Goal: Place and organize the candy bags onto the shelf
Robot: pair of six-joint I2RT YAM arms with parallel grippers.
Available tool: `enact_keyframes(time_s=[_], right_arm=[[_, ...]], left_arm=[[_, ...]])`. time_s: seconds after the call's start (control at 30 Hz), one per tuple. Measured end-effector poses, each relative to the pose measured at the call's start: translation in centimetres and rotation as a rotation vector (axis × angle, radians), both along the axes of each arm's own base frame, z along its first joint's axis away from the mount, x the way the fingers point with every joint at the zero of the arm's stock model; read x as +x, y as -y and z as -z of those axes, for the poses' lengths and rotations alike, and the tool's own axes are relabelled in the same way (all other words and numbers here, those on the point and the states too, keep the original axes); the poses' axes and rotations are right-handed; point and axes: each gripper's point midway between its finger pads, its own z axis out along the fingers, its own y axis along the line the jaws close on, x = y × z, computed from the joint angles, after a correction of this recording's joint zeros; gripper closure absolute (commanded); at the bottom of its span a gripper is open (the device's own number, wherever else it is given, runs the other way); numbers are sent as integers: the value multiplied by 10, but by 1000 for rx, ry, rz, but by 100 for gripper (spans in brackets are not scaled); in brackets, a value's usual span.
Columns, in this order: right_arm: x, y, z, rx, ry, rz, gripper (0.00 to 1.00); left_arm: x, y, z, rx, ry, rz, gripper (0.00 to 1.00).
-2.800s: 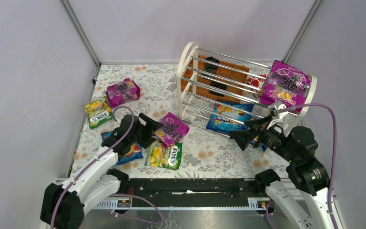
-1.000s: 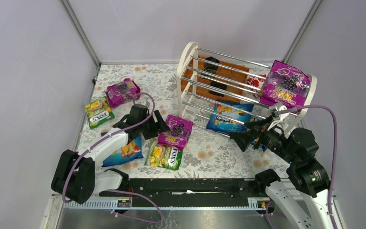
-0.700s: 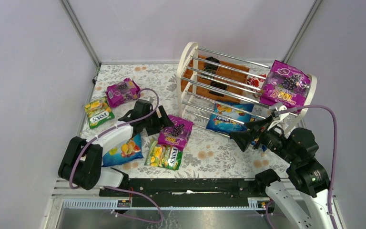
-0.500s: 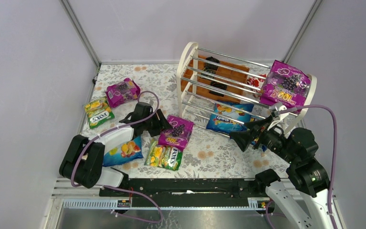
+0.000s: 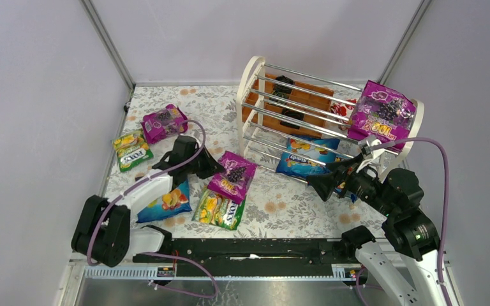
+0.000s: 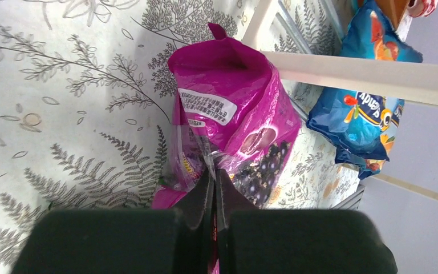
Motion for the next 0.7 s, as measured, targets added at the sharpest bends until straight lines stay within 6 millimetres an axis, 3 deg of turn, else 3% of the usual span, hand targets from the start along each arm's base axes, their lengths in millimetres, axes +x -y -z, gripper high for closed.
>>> enact_keyframes(time_s=[0.23, 0.4, 0.53, 0.7], right_arm=[[2, -1, 1, 2, -13, 0, 0], [5, -2, -8, 0, -15, 0, 0], [3, -2, -29, 13, 22, 0, 0], [-1, 0, -50, 32, 66, 0, 0]], left_arm=[[-2, -25, -39, 6, 78, -72, 100], [-7, -49, -80, 45, 168, -115, 100], [-11, -61, -135, 67, 311, -125, 100], [-25, -65, -236, 26, 591, -100, 100]])
